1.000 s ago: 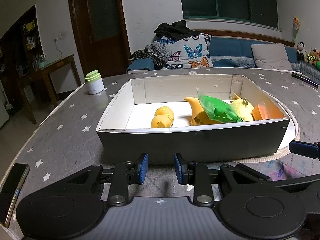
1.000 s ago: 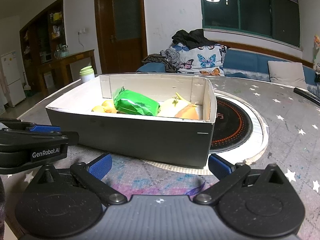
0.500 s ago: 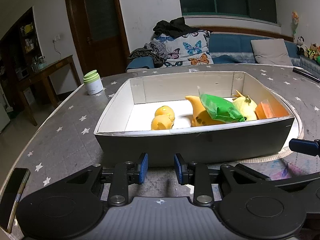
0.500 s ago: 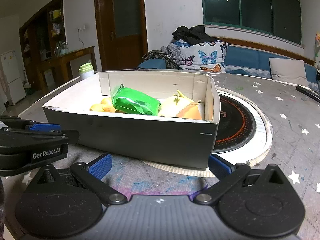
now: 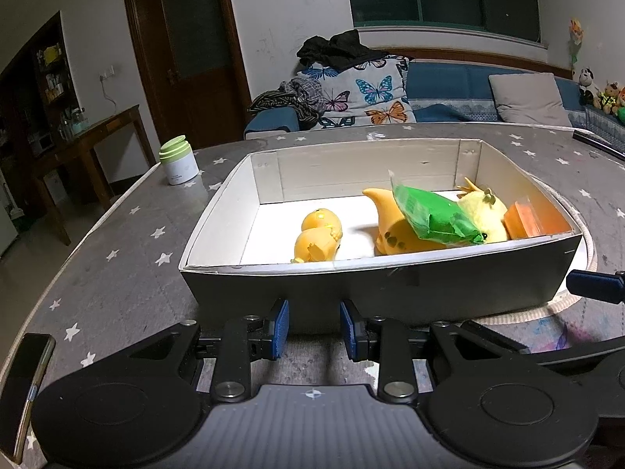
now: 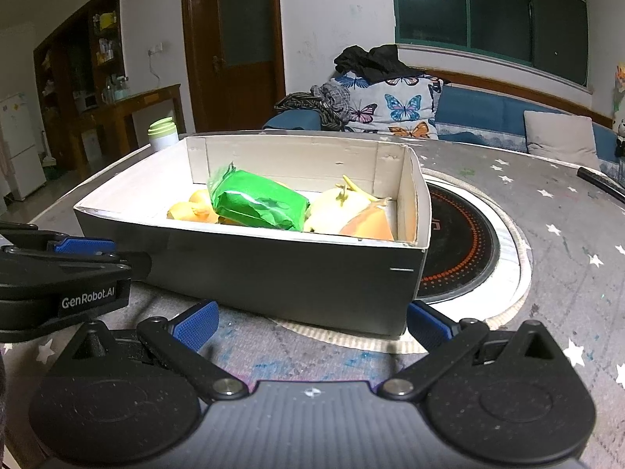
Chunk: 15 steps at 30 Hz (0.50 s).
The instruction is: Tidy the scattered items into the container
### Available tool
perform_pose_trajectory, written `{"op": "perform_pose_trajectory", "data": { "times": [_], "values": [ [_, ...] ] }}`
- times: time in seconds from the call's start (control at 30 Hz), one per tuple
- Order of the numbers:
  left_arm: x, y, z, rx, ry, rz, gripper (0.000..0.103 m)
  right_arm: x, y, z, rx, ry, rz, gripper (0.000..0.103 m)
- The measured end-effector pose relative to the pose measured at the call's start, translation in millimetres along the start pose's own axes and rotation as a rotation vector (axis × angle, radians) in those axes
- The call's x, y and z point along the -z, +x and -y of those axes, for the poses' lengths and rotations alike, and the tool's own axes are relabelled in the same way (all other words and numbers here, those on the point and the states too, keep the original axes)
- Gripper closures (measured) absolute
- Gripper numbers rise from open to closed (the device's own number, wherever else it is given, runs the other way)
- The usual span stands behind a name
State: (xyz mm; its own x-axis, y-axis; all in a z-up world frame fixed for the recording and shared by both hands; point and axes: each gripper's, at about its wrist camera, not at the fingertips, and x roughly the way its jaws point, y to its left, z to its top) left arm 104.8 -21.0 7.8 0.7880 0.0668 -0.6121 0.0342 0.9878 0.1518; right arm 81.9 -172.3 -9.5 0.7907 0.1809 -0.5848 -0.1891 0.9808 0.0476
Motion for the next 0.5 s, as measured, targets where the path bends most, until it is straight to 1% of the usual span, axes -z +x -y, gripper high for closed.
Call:
{"op": "perform_pose_trajectory", "data": {
  "times": [0.5],
  "values": [
    [-3.7, 4.3, 0.1, 0.005, -0.007, -0.018, 0.072, -3.1, 5.1, 2.5, 0.003, 0.001, -0.019, 0.000]
  ]
}}
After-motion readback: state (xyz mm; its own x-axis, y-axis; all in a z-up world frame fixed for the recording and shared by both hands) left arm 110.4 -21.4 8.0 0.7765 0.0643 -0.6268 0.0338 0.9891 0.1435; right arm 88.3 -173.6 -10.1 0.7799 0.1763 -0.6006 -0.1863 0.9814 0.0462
